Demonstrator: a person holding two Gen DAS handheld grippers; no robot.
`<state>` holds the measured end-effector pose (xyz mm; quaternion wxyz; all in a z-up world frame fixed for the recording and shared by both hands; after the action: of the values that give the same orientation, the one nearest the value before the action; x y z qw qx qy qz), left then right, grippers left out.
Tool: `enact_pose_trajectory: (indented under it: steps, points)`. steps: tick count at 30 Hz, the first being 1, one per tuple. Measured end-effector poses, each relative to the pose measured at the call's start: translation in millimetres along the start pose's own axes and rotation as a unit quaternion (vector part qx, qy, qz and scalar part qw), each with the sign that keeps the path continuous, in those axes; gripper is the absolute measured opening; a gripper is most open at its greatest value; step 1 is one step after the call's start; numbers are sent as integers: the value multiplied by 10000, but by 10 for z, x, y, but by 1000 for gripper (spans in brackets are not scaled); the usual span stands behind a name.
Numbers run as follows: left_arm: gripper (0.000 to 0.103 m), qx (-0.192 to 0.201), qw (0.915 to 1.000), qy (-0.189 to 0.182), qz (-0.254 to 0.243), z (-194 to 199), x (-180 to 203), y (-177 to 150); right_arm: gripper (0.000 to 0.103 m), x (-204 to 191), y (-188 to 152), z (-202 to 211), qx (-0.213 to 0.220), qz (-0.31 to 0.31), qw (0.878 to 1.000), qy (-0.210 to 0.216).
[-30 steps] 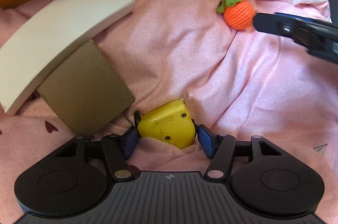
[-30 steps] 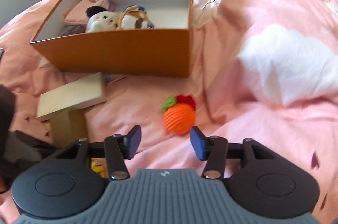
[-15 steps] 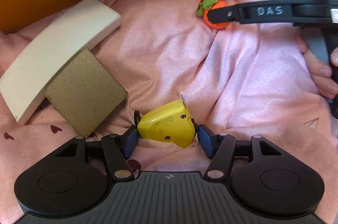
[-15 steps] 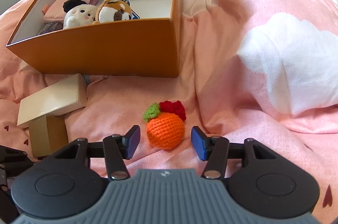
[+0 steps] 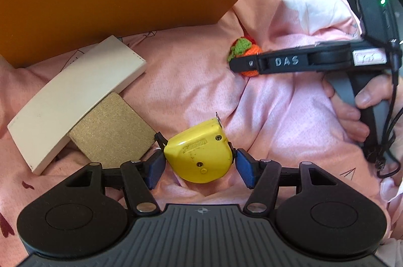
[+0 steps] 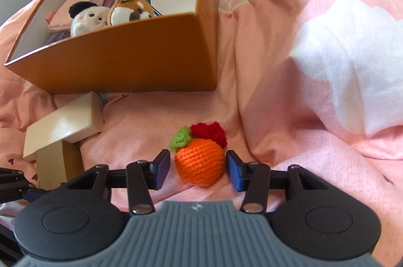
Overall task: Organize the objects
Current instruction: 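Grasp the crocheted orange with right while left holds the tape measure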
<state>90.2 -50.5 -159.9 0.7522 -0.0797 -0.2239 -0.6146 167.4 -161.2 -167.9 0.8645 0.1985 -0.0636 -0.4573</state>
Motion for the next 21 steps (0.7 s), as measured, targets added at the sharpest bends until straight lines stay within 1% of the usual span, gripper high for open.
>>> enact_pose_trajectory:
  steps: [1,3,4,5,7,11,15,18,21]
  points:
    - [70,-2,10000,-63,-8,-5,11,0,45,6,-9,-20,-45,4,10000,-20]
    - [70,-29,9998,-131,-137,-35,64,-24,44,-2,-13,-7,-10,18,10000,-31]
    - [70,-34,9998,-100,-196,-36,81,-44,44,-5,-12,7,14,26,10000,-30]
    - [70,-9,9997,-62,-242,-20,92,-56,44,-8,-13,22,28,25,10000,-30]
    - [70,56,9994,-107,-331,26,120,-56,44,-13,-16,66,62,39,10000,-37]
    - [70,194,9990,-310,-239,90,108,-5,44,-55,12,199,265,119,9996,-47]
    - [70,276,9977,-588,-208,210,114,18,44,-82,60,347,443,123,9989,-44]
    - [70,289,9980,-525,-224,291,111,29,44,-149,56,442,499,159,9986,43]
    - [70,273,9980,-411,-382,327,148,12,44,-277,3,525,508,209,9981,272]
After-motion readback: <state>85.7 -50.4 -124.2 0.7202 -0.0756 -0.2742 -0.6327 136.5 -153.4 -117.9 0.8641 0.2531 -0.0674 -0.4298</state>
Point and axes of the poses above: each gripper's, at about its wrist camera, not at the fingertips, and z roughly against the way its jaws point, x to its right, y to its top, the point moved 9 cm from there along -z, roughly the way its jaws point, and after that the axes turned 13 degrees about z, right-handed, at the moved point
